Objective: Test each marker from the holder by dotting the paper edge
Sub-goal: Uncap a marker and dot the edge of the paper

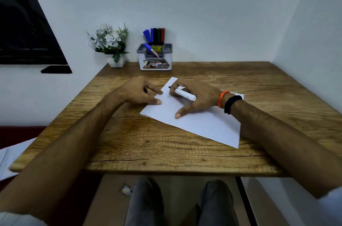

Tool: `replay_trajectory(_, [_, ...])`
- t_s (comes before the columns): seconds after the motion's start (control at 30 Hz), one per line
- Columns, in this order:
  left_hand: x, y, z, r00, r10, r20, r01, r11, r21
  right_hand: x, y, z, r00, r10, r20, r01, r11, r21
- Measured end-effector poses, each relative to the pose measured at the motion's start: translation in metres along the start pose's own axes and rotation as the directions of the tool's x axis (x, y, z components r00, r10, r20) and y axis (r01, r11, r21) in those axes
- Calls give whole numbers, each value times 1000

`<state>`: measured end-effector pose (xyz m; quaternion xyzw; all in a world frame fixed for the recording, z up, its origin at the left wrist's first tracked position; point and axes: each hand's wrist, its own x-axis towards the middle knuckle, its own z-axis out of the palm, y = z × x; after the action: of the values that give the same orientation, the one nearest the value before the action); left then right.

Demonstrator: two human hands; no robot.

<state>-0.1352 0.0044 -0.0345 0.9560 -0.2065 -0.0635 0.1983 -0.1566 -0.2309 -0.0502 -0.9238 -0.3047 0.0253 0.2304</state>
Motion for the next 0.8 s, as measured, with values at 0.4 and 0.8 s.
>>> replay_trajectory(0.4, [-9, -5, 13, 997, 79, -7, -80, 985, -154, 11, -28, 16, 987, 40, -155, 82, 705, 705])
replay_trajectory(0.8, [2, -24, 12, 988, 156, 9, -153, 976, -156, 20, -31, 34, 998, -54, -17, 42, 511, 859])
